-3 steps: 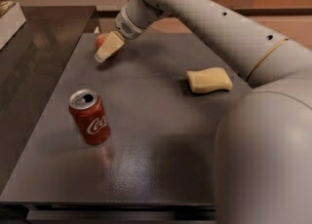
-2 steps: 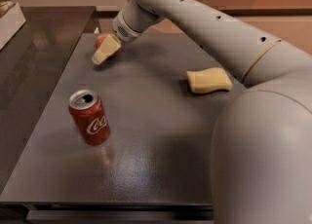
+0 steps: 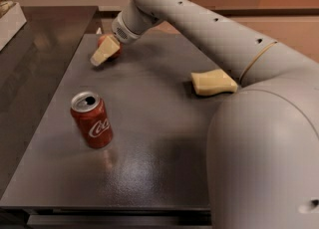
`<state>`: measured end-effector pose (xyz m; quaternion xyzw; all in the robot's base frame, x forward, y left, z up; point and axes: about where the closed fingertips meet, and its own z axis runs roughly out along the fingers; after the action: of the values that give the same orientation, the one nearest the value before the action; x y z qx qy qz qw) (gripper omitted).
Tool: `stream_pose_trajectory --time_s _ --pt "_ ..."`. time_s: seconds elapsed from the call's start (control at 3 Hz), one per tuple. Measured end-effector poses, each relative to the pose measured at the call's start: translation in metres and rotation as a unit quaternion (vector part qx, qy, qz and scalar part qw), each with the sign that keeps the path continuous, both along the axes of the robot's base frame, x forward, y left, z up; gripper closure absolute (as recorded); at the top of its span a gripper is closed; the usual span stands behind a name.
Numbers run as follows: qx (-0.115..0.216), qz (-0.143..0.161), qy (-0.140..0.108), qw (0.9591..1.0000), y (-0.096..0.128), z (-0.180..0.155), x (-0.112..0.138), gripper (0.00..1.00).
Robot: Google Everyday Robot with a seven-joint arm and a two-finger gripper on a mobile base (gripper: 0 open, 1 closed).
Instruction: Move apple near coke can
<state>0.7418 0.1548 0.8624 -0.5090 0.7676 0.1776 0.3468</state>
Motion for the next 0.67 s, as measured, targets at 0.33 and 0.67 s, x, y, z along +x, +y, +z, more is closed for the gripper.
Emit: stream_pose_trajectory --time_s 0.33,0.67 --pt "0.002 -0.003 0.002 1.0000 0.0003 -0.0006 0.0048 0.17" --pt "0.002 -0.002 0.000 1.0000 -0.0011 0.0007 0.0075 0.41"
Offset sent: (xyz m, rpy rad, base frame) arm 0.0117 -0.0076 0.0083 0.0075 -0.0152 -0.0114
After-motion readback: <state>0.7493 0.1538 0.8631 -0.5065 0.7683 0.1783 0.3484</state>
